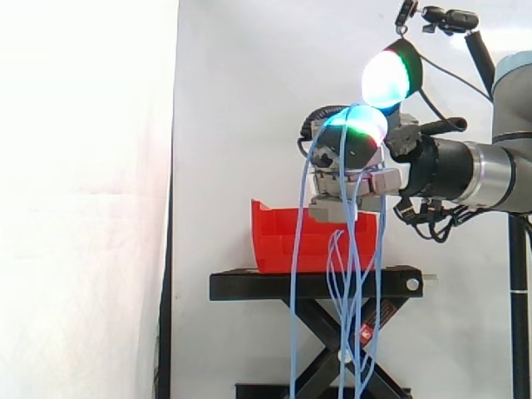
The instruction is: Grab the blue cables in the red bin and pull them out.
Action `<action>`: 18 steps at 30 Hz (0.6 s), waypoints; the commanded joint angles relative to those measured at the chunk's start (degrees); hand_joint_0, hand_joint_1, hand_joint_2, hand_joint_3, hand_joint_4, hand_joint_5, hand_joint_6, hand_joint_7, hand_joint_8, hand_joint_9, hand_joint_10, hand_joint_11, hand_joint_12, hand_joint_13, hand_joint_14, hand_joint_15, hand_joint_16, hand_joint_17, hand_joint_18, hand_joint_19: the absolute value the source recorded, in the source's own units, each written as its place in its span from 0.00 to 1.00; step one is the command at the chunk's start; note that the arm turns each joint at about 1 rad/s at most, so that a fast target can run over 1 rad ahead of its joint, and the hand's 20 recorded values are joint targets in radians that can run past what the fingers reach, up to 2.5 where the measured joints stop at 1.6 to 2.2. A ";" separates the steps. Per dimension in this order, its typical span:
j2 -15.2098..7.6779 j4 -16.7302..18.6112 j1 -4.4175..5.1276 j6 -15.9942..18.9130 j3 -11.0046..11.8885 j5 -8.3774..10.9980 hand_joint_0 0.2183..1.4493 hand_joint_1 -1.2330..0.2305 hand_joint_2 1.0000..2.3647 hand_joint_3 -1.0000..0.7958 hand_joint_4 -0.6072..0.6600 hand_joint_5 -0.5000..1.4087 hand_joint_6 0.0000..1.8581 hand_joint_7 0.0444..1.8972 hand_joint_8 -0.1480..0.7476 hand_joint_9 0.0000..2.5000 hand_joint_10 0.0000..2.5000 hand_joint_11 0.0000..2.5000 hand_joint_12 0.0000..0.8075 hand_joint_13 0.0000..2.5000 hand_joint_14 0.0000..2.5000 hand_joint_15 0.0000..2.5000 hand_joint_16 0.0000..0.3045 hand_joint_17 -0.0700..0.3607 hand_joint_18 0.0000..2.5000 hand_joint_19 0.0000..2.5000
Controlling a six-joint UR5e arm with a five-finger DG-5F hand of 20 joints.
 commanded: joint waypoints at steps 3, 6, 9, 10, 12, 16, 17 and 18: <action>-0.01 0.06 0.04 -3.82 -0.03 -0.89 0.32 0.29 0.00 0.00 0.60 0.75 0.12 0.31 0.43 0.45 0.14 0.60 0.58 0.60 0.00 0.60 0.19 0.46 0.36 0.41; -0.01 0.06 0.13 -3.99 -0.03 -0.98 0.32 0.29 0.00 0.00 0.60 0.75 0.12 0.31 0.43 0.45 0.14 0.59 0.58 0.60 0.00 0.60 0.19 0.46 0.37 0.41; -0.01 0.24 0.21 -4.87 -0.03 -1.59 0.31 0.28 0.00 0.00 0.61 0.76 0.12 0.31 0.43 0.45 0.14 0.59 0.58 0.60 0.00 0.60 0.19 0.46 0.37 0.41; -0.01 0.24 0.21 -5.40 -0.03 -1.86 0.31 0.28 0.00 0.00 0.61 0.76 0.12 0.31 0.43 0.45 0.14 0.59 0.58 0.60 0.00 0.60 0.19 0.47 0.37 0.41; -0.01 0.15 0.21 -7.16 -0.03 -2.38 0.31 0.28 0.00 0.00 0.62 0.76 0.11 0.31 0.43 0.45 0.13 0.59 0.59 0.61 0.00 0.60 0.19 0.46 0.37 0.41; -0.01 0.06 0.21 -8.30 -0.03 -2.56 0.31 0.27 0.00 0.00 0.62 0.77 0.10 0.31 0.42 0.46 0.11 0.60 0.59 0.61 0.00 0.60 0.19 0.46 0.37 0.41; -0.01 0.06 0.21 -8.30 -0.03 -2.56 0.31 0.27 0.00 0.00 0.62 0.78 0.09 0.32 0.42 0.47 0.11 0.60 0.59 0.61 0.00 0.60 0.19 0.46 0.37 0.41; -0.01 -0.03 0.21 -8.30 -0.03 -2.56 0.31 0.27 0.00 0.00 0.62 0.78 0.09 0.32 0.42 0.47 0.10 0.60 0.59 0.61 0.00 0.60 0.19 0.46 0.37 0.41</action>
